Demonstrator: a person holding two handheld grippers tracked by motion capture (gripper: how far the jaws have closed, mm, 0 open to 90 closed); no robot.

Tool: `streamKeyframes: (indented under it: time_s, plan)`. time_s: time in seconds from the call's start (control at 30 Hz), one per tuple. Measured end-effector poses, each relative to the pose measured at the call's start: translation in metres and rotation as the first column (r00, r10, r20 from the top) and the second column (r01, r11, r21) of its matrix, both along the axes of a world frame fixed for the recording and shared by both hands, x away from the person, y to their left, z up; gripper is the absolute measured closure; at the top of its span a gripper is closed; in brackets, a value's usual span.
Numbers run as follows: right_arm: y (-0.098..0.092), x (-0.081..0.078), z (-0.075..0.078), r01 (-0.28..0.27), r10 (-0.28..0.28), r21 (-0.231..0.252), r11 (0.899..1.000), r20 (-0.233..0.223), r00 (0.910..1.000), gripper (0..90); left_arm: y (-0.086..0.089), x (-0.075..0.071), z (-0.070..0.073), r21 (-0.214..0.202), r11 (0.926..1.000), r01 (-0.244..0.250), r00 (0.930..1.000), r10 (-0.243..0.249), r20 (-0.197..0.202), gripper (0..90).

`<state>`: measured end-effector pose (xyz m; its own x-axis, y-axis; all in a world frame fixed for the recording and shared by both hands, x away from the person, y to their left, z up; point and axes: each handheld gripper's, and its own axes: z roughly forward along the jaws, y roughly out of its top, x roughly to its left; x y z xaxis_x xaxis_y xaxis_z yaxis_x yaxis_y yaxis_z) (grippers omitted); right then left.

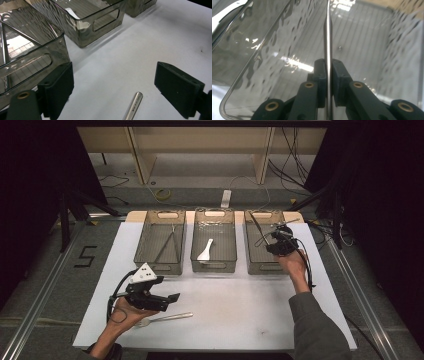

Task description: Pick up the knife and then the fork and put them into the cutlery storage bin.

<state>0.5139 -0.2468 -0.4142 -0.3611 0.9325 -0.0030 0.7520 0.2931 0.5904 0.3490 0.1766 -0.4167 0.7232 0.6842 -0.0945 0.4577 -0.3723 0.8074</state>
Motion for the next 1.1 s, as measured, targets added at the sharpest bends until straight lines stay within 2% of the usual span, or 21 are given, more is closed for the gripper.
streamKeyframes:
  time_s: [0.07, 0.13, 0.2, 0.33, 0.47, 0.53, 0.6, 0.73, 0.8, 0.87, 0.93, 1.1]
  plan:
    - [0.001, -0.001, 0.001, -0.006, 0.005, 0.020, 1.000, 0.021, 0.9998, 75.7, 0.000, 0.000, 0.000, 0.004, 1.0000, 0.000, 1.0000, 0.000, -0.003, 15.4]
    - [0.003, -0.003, 0.006, -0.029, 0.027, 0.047, 0.998, 0.047, 0.9986, 72.9, 0.000, 0.000, -0.001, 0.006, 1.0000, -0.001, 1.0000, 0.002, -0.007, 15.4]
    - [0.005, -0.006, 0.013, -0.050, 0.046, 0.050, 0.997, 0.073, 0.9963, 71.0, 0.000, 0.001, -0.001, 0.005, 1.0000, 0.000, 1.0000, 0.000, -0.008, 15.4]
    - [0.006, -0.015, 0.023, -0.085, 0.077, 0.071, 0.994, 0.102, 0.9917, 62.0, -0.001, 0.001, -0.001, 0.009, 1.0000, 0.001, 0.9999, -0.001, -0.010, 15.4]
    - [0.010, -0.030, 0.030, -0.143, 0.132, 0.089, 0.986, 0.120, 0.9839, 51.2, -0.001, 0.002, -0.002, 0.022, 0.9998, 0.003, 0.9998, -0.003, -0.019, 15.5]
    - [0.012, -0.039, 0.034, -0.183, 0.167, 0.117, 0.976, 0.130, 0.9773, 48.8, -0.001, 0.002, -0.003, 0.025, 0.9997, 0.002, 0.9997, -0.002, -0.025, 15.5]
    - [0.014, -0.050, 0.038, -0.213, 0.193, 0.142, 0.967, 0.142, 0.9708, 42.4, -0.001, 0.003, -0.003, 0.034, 0.9994, 0.006, 0.9996, -0.005, -0.029, 15.5]
    - [0.019, -0.070, 0.040, -0.269, 0.246, 0.148, 0.952, 0.159, 0.9562, 38.2, -0.004, 0.003, -0.005, 0.063, 0.9976, 0.028, 0.9984, -0.025, -0.052, 15.7]
    - [0.021, -0.080, 0.039, -0.292, 0.266, 0.156, 0.944, 0.168, 0.9492, 37.1, -0.006, 0.003, -0.006, 0.089, 0.9953, 0.036, 0.9978, -0.031, -0.058, 15.6]
    - [0.023, -0.089, 0.036, -0.314, 0.285, 0.164, 0.935, 0.178, 0.9419, 35.9, -0.007, 0.003, -0.007, 0.098, 0.9943, 0.042, 0.9974, -0.036, -0.062, 15.6]
    - [0.024, -0.098, 0.032, -0.331, 0.300, 0.179, 0.926, 0.180, 0.9368, 34.5, -0.007, 0.003, -0.006, 0.094, 0.9947, 0.041, 0.9971, -0.035, -0.067, 15.6]
    - [0.024, -0.115, 0.022, -0.359, 0.314, 0.234, 0.903, 0.208, 0.9263, 33.3, -0.008, 0.005, -0.007, 0.133, 0.9900, 0.047, 0.9957, -0.036, -0.085, 15.8]
